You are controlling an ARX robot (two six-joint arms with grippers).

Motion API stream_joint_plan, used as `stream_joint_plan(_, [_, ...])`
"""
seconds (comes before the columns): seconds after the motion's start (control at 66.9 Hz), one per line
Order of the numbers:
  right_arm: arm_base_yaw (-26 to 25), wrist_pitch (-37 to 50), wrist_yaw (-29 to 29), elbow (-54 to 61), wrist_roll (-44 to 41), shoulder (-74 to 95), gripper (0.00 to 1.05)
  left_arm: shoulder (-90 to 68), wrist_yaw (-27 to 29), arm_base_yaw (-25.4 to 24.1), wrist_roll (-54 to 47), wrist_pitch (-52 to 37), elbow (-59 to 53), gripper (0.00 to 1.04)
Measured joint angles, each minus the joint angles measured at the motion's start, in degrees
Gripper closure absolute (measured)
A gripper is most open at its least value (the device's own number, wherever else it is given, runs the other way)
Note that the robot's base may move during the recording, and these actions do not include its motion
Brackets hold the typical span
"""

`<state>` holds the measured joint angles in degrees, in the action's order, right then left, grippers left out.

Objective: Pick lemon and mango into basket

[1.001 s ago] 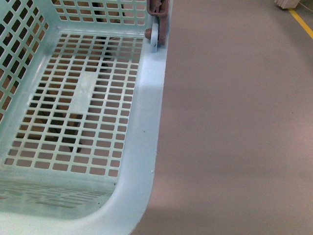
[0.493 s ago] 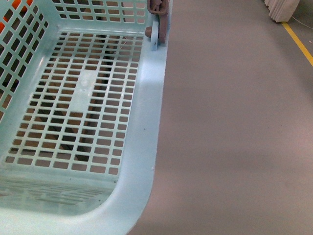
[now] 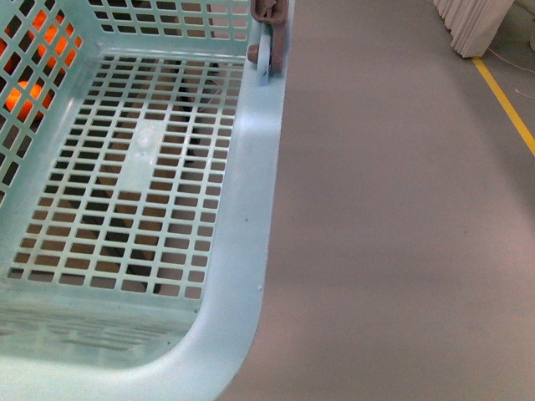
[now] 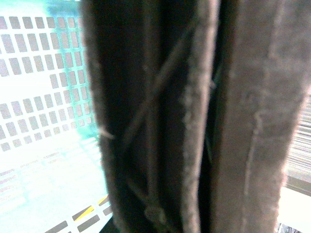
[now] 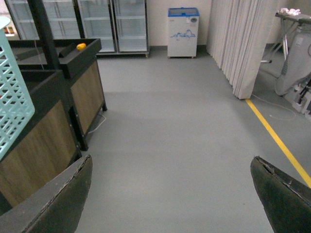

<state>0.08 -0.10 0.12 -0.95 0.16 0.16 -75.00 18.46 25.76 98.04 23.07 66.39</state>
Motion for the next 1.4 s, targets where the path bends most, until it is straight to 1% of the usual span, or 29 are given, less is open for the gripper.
stream_joint_plan(0.493, [0.00, 0.02, 0.20, 0.00, 0.00, 0.00, 0.09, 0.00, -0.04, 0.15, 0.04, 0.00, 0.07, 0.90])
stream_joint_plan(0.657, [0.00, 0.02, 0.07, 0.00, 0.00, 0.00, 0.09, 0.00, -1.55, 0.59, 0.66, 0.00, 0.11, 0.90])
stream_joint_plan(0.852, [0.00, 0.02, 0.02, 0.00, 0.00, 0.00, 0.09, 0.13, 0.39, 0.11, 0.11, 0.02, 0.13, 0.90])
stream_joint_plan(1.404, [0.00, 0.07, 0.00, 0.00, 0.00, 0.02, 0.09, 0.00, -0.11, 0.07, 0.17, 0.11, 0.15, 0.90])
